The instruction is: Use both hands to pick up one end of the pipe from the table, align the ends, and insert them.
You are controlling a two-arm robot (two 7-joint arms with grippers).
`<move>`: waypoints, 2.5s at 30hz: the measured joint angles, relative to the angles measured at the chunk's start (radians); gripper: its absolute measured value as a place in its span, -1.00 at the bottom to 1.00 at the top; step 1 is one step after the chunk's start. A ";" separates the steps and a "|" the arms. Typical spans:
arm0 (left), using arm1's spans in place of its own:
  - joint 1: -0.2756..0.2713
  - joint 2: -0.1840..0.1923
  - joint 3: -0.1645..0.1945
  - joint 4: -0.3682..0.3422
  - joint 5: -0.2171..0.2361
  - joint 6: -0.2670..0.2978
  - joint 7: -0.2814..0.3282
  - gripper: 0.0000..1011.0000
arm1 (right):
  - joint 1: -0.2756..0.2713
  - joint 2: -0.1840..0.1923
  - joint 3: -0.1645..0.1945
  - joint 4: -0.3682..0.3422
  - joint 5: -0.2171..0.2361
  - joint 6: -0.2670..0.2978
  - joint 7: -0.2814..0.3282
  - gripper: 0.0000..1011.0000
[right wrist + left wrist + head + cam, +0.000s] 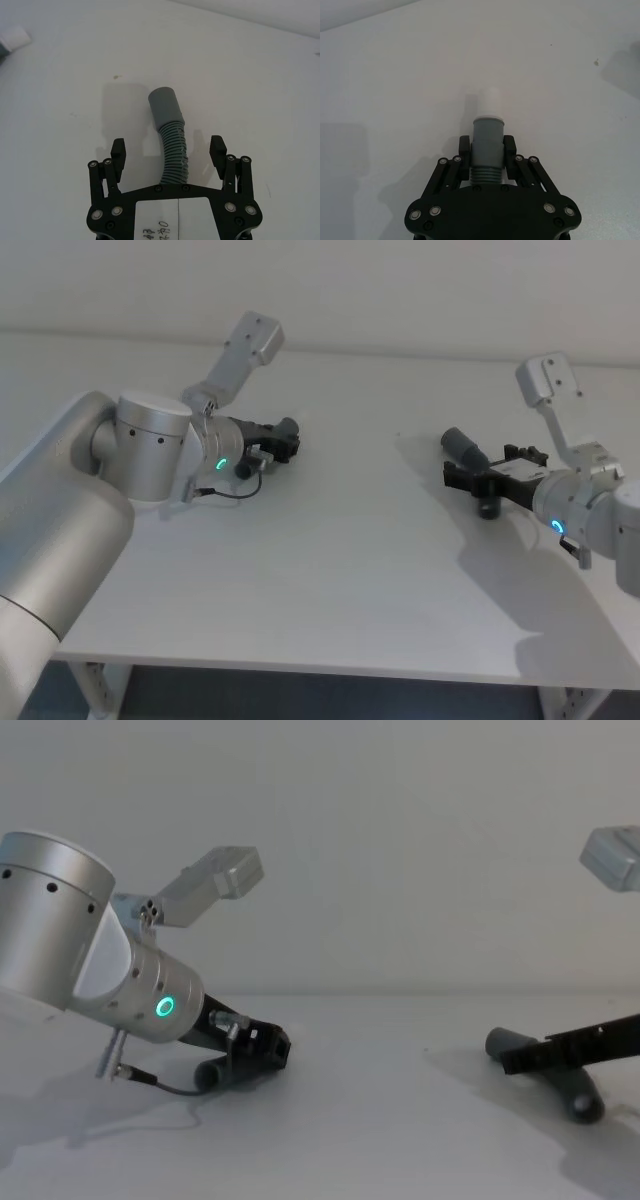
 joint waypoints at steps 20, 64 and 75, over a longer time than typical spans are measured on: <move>0.000 0.000 0.000 0.000 0.000 0.000 0.000 -0.24 | 0.017 -0.024 0.007 0.047 -0.007 0.032 0.001 0.84; 0.000 0.000 0.000 0.000 0.000 0.000 0.000 -0.24 | 0.020 -0.033 0.009 0.060 -0.008 0.042 0.002 -0.05; 0.000 0.000 0.000 0.000 0.000 0.000 0.000 -0.24 | 0.020 -0.033 0.009 0.060 -0.009 0.042 0.002 -0.19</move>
